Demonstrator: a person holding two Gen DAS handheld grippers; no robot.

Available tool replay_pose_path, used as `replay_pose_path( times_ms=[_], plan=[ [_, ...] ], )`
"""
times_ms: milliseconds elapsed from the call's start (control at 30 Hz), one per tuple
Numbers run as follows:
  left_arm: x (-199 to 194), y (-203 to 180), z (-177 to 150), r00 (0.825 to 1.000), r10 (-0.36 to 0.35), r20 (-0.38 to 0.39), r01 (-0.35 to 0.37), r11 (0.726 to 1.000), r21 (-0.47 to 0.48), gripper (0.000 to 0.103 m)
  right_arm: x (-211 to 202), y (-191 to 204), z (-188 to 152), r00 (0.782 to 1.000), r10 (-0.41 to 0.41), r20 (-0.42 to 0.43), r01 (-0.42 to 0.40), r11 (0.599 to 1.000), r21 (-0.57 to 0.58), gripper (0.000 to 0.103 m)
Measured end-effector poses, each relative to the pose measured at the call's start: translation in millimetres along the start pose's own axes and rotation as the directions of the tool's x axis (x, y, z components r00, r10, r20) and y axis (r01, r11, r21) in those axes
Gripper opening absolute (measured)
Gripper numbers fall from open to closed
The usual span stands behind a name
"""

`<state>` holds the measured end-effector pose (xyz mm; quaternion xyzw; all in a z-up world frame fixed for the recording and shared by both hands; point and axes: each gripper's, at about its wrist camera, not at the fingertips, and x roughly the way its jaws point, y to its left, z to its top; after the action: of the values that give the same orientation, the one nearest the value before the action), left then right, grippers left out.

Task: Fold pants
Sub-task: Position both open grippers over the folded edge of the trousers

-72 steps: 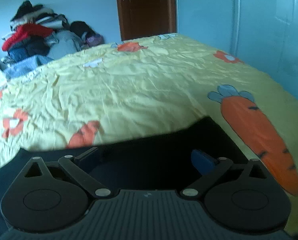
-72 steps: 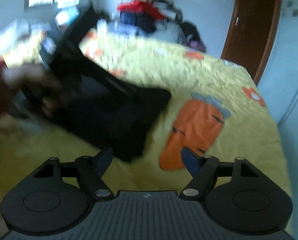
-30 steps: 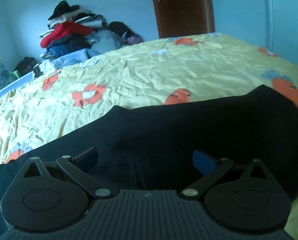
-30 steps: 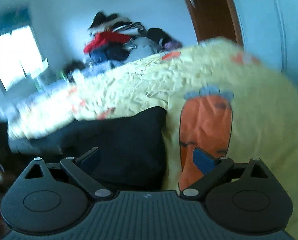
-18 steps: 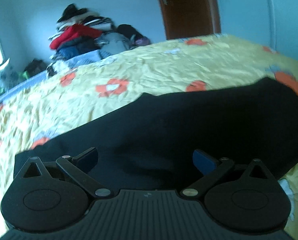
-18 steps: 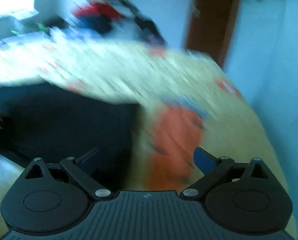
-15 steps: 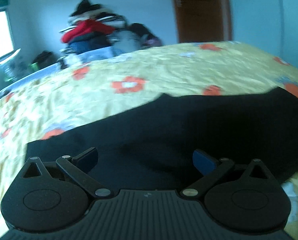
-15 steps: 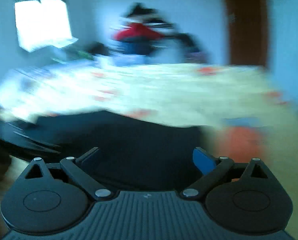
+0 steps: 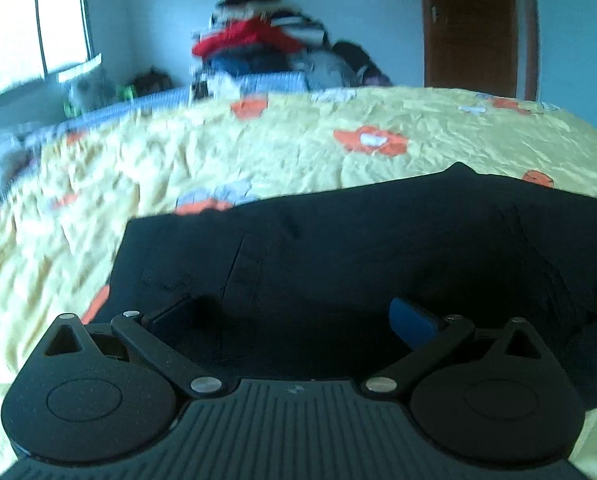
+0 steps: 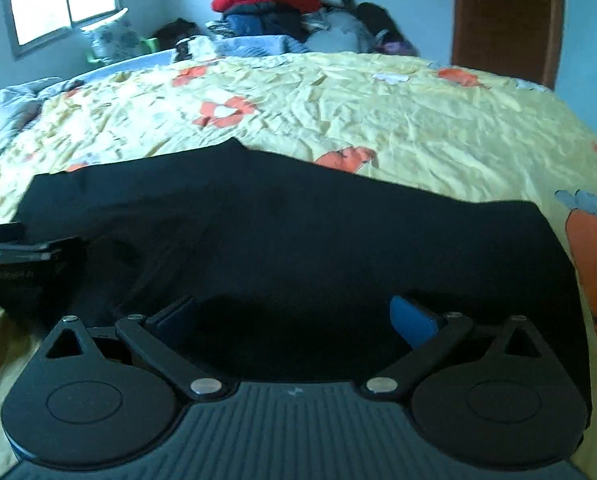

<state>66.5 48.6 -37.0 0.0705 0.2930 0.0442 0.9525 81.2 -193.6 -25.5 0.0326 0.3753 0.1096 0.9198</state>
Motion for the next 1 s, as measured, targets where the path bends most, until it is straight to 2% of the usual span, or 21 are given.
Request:
replay_pose_path(
  times_ms=[67, 167, 233, 1000],
  plan=[
    [-1, -2, 0, 1.0, -0.008, 0.005, 0.008, 1.0, 0.01, 0.102, 14, 0, -1, 0.999, -0.031, 0.045, 0.031, 0.999, -0.007, 0.103],
    [2, 7, -1, 0.999, -0.045, -0.011, 0.045, 0.998, -0.038, 0.103, 15, 4, -12, 0.992, -0.058, 0.113, 0.059, 0.998, -0.013, 0.103],
    [5, 11, -1, 0.998, -0.064, -0.015, 0.063, 0.996, -0.064, 0.103, 17, 5, -11, 0.992, -0.062, 0.113, 0.065, 0.998, -0.018, 0.103],
    [5, 11, -2, 0.998, -0.063, -0.016, 0.062, 0.996, -0.061, 0.103, 20, 3, -10, 0.992, -0.06, 0.112, 0.063, 0.998, -0.02, 0.103]
  ],
)
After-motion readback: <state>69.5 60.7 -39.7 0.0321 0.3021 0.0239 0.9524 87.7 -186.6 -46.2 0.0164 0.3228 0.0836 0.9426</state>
